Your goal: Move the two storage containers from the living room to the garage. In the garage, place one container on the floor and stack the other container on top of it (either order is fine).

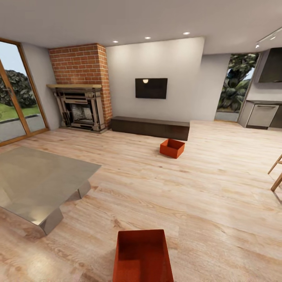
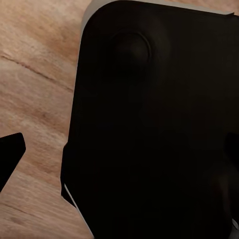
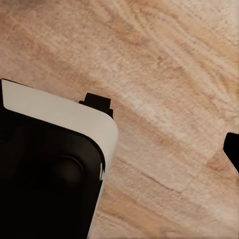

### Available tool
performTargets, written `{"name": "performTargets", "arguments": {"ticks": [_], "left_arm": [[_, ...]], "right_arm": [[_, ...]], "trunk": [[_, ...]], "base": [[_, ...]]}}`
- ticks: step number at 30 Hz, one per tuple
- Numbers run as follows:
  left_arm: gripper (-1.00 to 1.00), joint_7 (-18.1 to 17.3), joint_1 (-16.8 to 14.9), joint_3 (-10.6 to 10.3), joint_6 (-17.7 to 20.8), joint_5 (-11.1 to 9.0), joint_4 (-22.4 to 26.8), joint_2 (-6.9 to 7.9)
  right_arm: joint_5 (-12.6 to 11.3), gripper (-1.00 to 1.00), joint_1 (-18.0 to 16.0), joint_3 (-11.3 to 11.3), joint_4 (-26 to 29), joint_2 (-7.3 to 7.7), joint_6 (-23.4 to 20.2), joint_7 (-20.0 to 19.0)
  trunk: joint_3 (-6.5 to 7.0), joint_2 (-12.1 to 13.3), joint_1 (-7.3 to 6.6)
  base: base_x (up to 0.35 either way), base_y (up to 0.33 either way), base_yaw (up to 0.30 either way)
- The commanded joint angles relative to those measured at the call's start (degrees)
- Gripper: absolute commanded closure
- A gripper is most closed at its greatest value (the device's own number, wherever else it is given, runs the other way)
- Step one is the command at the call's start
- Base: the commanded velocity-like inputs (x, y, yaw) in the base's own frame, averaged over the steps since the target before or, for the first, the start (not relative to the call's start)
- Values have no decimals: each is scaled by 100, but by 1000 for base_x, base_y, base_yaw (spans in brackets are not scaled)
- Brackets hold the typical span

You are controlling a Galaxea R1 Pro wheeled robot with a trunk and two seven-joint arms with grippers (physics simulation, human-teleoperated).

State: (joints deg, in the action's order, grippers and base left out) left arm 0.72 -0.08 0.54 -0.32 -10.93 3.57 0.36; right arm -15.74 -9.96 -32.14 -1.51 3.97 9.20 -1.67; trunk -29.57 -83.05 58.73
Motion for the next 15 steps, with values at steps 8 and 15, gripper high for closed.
{"name": "performTargets", "arguments": {"ticks": [8,15], "left_arm": [[-100,7,-1,-1,-3,-32,3,1],[-100,7,-1,-1,-3,-32,3,0]], "right_arm": [[-60,-100,-6,-47,-16,-11,29,-17],[-60,-100,-6,-47,-16,-11,24,-17]], "trunk": [[-81,-3,0],[-147,-3,0]], "base": [[0,0,0],[0,0,0]]}}
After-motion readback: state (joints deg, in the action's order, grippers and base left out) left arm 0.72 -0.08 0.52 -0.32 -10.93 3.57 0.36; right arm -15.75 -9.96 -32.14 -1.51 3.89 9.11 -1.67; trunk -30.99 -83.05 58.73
